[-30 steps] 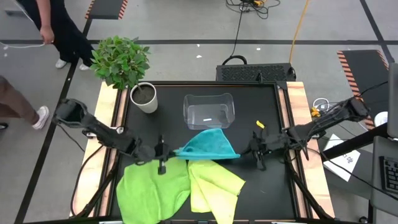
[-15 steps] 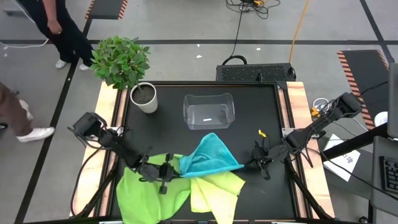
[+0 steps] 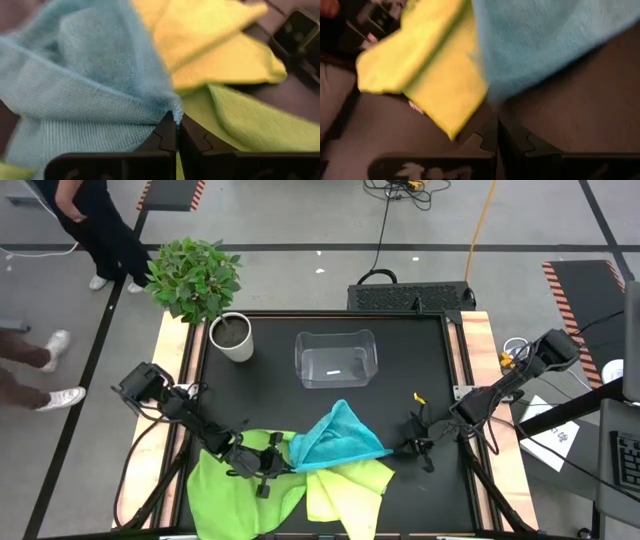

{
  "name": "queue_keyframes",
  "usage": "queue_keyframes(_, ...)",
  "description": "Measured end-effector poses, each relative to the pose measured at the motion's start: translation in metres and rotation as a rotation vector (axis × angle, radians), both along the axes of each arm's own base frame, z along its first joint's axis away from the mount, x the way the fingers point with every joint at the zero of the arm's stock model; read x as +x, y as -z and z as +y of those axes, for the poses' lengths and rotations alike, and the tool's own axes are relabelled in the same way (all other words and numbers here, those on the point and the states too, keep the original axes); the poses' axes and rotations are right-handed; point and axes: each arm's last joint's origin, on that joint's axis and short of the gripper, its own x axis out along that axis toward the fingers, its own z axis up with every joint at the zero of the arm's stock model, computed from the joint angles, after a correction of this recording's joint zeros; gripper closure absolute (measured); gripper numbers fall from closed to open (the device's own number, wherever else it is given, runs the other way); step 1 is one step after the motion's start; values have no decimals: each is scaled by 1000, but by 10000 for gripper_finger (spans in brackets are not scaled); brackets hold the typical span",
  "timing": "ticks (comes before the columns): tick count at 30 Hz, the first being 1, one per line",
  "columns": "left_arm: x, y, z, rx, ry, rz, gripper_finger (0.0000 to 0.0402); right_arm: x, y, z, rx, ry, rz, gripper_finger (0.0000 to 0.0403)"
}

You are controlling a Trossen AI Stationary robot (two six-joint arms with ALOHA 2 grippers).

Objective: Fold microfiber towels
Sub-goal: Fold the blue towel

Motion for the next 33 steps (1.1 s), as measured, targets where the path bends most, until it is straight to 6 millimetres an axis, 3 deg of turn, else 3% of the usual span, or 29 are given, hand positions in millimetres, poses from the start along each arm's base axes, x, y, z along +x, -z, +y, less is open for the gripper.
queue_keyframes(12, -8, 1, -10, -30, 65, 31, 391, 2, 13, 3, -26, 12, 56, 402)
queue_keyframes(18, -5, -4, -12, -28, 93, -39, 336, 8, 3, 6, -98, -45, -106, 399)
queue_keyframes(25, -5, -10, -17, -55, 176, -94, 261, 17, -10, 9, -205, -133, -259, 354)
queue_keyframes(33, -1, -11, -12, -33, 113, -109, 205, 43, -27, -8, -381, -106, -231, 310)
